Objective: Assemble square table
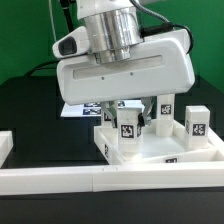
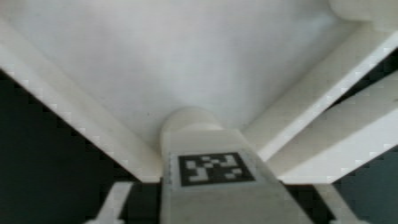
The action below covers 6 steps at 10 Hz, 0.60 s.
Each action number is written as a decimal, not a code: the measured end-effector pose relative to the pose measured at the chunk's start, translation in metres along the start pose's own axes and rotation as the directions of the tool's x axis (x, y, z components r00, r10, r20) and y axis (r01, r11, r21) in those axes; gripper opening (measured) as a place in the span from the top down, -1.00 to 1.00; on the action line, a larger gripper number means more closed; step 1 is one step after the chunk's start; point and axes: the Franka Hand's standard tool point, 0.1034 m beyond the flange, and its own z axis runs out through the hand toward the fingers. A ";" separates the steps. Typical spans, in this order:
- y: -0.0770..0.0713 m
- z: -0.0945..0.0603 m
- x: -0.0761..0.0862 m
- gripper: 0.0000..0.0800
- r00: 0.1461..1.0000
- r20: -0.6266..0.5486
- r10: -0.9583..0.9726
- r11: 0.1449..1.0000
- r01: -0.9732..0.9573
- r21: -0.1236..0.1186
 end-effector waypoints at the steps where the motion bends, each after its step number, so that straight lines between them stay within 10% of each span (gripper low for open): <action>1: 0.000 0.000 0.000 0.26 0.996 0.000 0.091 0.996 -0.091 0.001; 6: -0.008 0.006 0.004 0.27 0.734 -0.008 0.679 0.734 -0.679 0.017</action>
Offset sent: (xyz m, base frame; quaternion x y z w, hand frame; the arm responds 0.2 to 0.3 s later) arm 0.0147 -0.0037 -0.0070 0.0048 -0.0190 0.3023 0.9530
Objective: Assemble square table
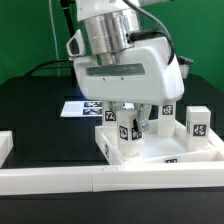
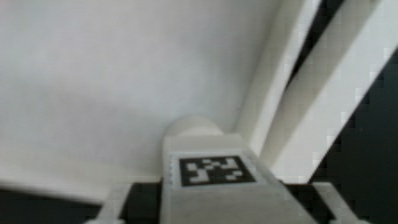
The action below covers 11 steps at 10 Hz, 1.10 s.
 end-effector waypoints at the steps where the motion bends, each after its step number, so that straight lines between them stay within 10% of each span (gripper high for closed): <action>1: -0.003 0.000 0.004 0.27 0.981 -0.002 0.195 0.980 -0.194 0.052; 5: -0.002 0.000 0.003 0.00 0.969 -0.001 0.246 0.966 -0.245 0.078; 6: -0.001 0.000 0.003 -0.46 0.995 -0.016 0.101 0.994 -0.100 0.055; 7: 0.002 0.000 0.001 -0.57 0.989 -0.012 -0.146 0.989 0.146 -0.023; 11: 0.000 -0.001 0.004 -0.62 0.892 -0.011 -0.452 0.892 0.452 -0.035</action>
Offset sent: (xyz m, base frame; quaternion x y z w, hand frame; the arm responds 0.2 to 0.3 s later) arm 0.0000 0.0000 0.0000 0.0000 0.0000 -0.0650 0.9979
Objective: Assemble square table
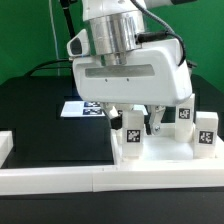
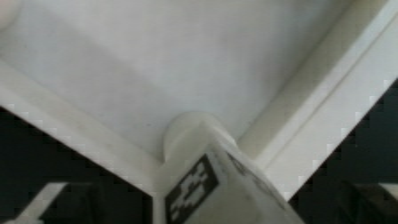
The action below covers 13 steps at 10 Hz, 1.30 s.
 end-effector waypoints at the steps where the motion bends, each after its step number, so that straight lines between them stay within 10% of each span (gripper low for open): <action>1: -0.001 -0.002 0.001 -0.62 0.981 -0.010 -0.196 0.980 0.195 -0.047; 5: -0.004 -0.004 0.004 -0.62 0.827 -0.011 -0.562 0.824 0.559 -0.096; 7: -0.004 -0.004 0.004 -0.39 0.828 -0.010 -0.560 0.825 0.557 -0.096; 9: -0.004 -0.004 0.004 0.28 0.836 -0.012 -0.548 0.833 0.545 -0.096; 13: -0.003 -0.003 0.004 0.28 0.996 -0.055 -0.067 0.996 0.064 -0.061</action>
Offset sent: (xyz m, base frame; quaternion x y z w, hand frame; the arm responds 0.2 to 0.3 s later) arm 0.0074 0.0000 0.0015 -0.0135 0.0179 -0.3068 0.9515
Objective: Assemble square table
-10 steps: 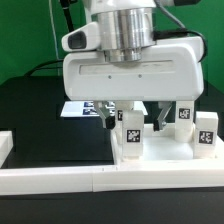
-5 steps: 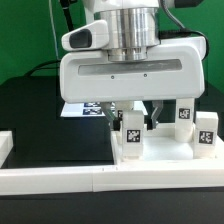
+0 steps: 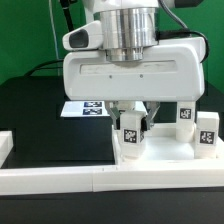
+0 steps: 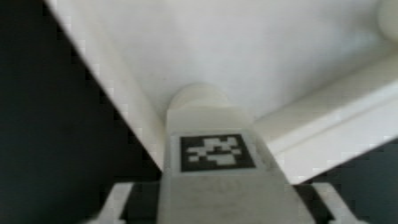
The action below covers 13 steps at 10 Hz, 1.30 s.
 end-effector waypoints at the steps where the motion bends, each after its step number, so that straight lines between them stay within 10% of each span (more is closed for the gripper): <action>1: 0.000 0.000 0.001 0.28 0.991 0.002 0.131 0.991 -0.131 0.013; 8: 0.004 0.000 0.002 0.27 0.754 0.043 0.655 0.753 -0.657 0.048; 10: 0.007 0.000 -0.002 0.27 0.611 0.044 0.790 0.604 -0.789 0.117; 12: 0.006 0.000 -0.002 0.27 0.672 0.033 0.740 0.664 -0.738 0.119; 13: 0.003 -0.001 0.001 -0.25 0.800 0.010 0.600 0.794 -0.598 0.110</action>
Offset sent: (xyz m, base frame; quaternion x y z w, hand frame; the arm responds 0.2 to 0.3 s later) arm 0.0016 -0.0026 0.0045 0.0086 0.0027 0.1329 0.9911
